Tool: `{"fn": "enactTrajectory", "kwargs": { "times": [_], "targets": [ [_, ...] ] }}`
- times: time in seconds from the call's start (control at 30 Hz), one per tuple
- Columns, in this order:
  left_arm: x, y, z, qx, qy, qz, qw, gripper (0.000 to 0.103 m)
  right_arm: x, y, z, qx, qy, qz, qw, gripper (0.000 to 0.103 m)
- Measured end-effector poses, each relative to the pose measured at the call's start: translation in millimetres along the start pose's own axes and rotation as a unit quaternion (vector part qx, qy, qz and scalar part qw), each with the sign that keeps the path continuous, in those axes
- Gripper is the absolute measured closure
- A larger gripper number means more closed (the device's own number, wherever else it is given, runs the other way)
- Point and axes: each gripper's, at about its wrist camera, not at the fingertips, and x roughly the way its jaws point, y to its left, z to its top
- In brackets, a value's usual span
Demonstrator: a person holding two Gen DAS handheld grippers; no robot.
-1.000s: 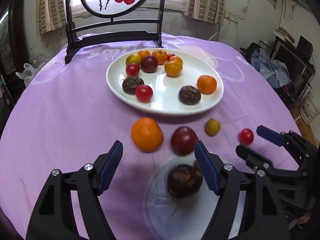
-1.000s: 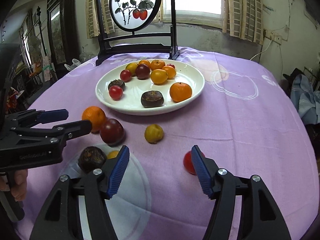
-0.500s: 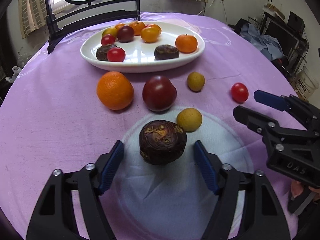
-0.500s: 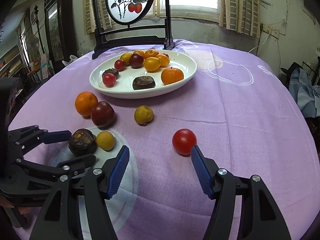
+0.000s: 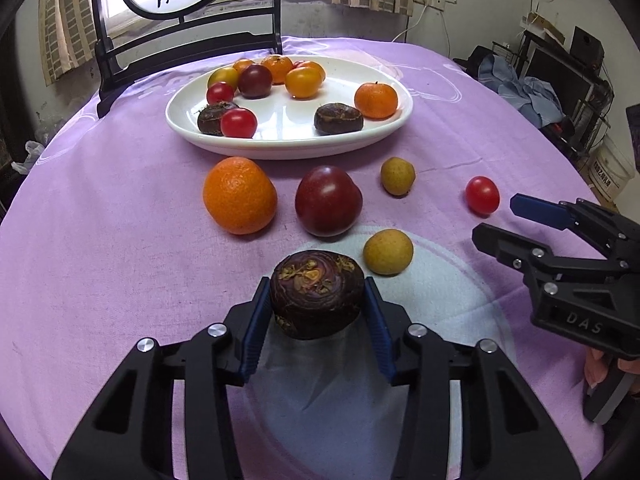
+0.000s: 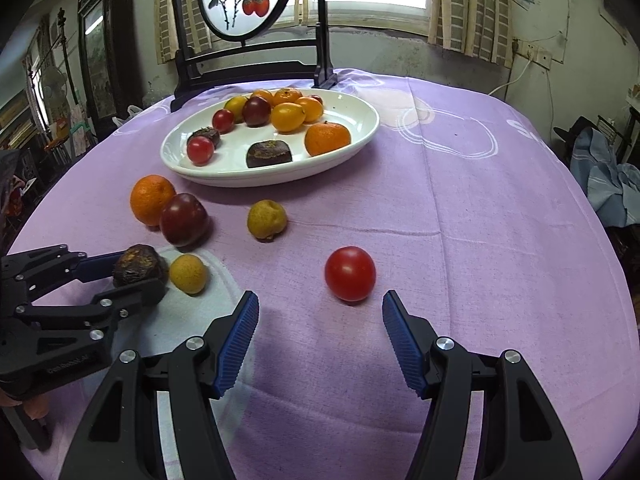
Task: Organize fruits
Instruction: 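Grasp a water chestnut with the left gripper while the right gripper grasps a red tomato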
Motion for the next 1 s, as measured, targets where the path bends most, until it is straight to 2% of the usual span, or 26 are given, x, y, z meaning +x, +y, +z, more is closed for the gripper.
{"fn": "enactTrajectory", "kwargs": {
  "times": [0.17,0.37,0.4,0.47,0.53,0.57,0.63,0.83,1.0],
  "targets": [
    [-4,4,1,-0.005,-0.009,-0.007,0.9999,0.059,16,-8,3,0.021,0.029,-0.014,0.999,0.038],
    [-5,10,1,-0.016,-0.007,-0.009,0.9998,0.059,30,-6,16,0.017,0.036,-0.028,0.999,0.039],
    [-4,11,1,-0.018,-0.006,-0.008,0.9998,0.059,32,-4,18,0.011,0.036,-0.031,0.999,0.041],
    [-4,12,1,-0.021,-0.006,-0.007,0.9997,0.059,34,-2,21,0.006,0.035,-0.027,0.999,0.053],
    [-4,13,1,-0.023,-0.005,-0.005,0.9997,0.059,35,-2,22,0.005,0.035,-0.025,0.999,0.057],
    [-4,13,1,-0.024,-0.004,-0.004,0.9997,0.059,35,-1,23,0.004,0.034,-0.025,0.999,0.066],
    [-3,13,0,-0.025,-0.002,-0.004,0.9997,0.059,33,-2,23,0.001,0.030,-0.035,0.999,0.073],
    [-3,13,0,-0.025,-0.002,-0.001,0.9997,0.059,26,-6,19,0.017,0.029,-0.019,0.999,0.074],
    [-9,14,4,-0.027,-0.004,-0.006,0.9996,0.059,8,-2,21,0.014,0.009,-0.004,1.000,0.074]
  ]
}}
